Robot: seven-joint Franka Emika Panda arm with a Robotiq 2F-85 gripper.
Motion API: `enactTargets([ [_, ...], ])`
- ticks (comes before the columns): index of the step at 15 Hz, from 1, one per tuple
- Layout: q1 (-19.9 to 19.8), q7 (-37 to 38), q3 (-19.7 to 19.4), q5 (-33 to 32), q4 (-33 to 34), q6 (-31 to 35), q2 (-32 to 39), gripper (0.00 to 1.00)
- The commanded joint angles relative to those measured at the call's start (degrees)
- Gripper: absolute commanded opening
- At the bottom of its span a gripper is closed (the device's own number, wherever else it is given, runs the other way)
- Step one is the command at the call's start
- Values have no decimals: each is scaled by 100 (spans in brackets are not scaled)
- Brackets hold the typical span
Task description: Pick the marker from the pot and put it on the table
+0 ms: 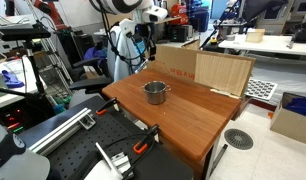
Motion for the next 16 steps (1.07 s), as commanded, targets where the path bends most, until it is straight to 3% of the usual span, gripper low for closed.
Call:
enactTargets([
  [1, 2, -203, 120, 273, 330, -160, 492, 5],
  [10, 295, -142, 244, 390, 1097, -251, 1971, 5],
  [16, 432, -30, 77, 273, 1356, -424, 2217, 6],
])
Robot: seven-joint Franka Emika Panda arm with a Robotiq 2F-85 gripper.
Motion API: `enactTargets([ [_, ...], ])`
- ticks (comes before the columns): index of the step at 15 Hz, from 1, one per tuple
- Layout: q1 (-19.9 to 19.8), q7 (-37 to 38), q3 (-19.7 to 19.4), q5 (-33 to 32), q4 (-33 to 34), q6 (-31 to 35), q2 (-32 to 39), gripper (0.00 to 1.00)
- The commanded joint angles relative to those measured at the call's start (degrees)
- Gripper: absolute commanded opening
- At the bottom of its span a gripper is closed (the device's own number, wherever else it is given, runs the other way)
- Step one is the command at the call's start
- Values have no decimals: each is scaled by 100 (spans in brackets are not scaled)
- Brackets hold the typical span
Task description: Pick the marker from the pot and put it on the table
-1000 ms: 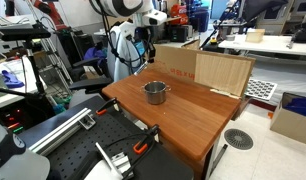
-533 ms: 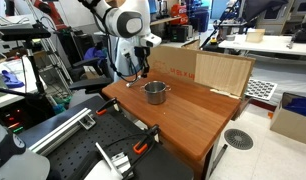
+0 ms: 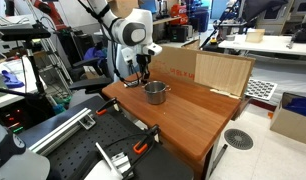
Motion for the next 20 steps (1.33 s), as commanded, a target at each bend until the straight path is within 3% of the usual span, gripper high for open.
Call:
enactTargets([
  [1, 175, -12, -178, 51, 231, -219, 156, 45],
  [3, 208, -17, -206, 23, 245, -231, 148, 46],
  [10, 180, -12, -261, 90, 279, -281, 142, 98],
  [20, 210, 35, -295, 79, 377, -252, 18, 100],
])
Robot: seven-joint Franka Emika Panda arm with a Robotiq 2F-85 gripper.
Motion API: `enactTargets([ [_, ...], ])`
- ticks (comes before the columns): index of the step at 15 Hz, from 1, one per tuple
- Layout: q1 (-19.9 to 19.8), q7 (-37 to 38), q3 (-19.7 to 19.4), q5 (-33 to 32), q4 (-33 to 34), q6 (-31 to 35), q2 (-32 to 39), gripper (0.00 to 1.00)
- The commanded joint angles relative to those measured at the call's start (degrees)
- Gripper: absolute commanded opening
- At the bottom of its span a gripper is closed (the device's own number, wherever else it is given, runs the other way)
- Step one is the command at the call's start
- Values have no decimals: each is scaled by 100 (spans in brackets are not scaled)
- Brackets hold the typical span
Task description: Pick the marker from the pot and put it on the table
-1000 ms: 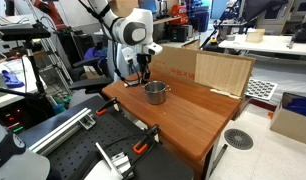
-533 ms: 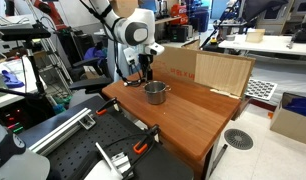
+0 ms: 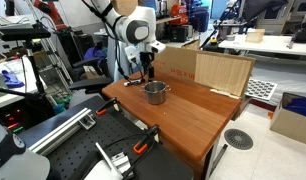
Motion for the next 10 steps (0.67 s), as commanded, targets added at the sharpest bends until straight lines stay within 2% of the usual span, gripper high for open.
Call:
enactTargets([
  [1, 140, 60, -114, 47, 133, -167, -94, 100],
  [7, 393, 240, -281, -170, -70, -40, -932, 100],
  [9, 338, 157, -224, -163, -165, -75, -1239, 100],
  [10, 256, 87, -133, -48, 69, -16, -968, 100],
])
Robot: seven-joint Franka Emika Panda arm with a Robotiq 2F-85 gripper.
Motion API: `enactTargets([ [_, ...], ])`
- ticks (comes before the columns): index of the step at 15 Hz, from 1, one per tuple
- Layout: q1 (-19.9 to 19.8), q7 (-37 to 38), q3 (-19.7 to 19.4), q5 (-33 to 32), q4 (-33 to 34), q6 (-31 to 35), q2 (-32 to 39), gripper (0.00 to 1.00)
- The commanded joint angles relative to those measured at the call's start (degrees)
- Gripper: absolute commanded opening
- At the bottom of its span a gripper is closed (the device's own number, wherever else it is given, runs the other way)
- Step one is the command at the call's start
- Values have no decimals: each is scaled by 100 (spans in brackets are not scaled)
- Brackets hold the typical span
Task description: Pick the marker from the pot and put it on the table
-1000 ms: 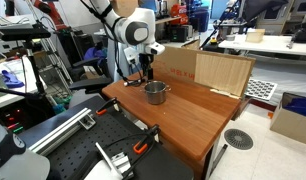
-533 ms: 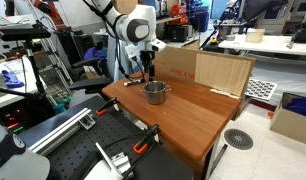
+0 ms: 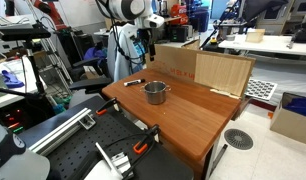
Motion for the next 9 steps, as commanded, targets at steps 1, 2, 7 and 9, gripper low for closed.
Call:
enactTargets([
  [1, -21, -2, 16, -7, -33, -15, -99, 100],
  [2, -23, -3, 15, -6, -37, -15, -99, 100],
  [7, -17, -5, 9, -2, -24, -12, -2, 100],
  [9, -17, -5, 10, -2, -22, -12, -2, 100],
])
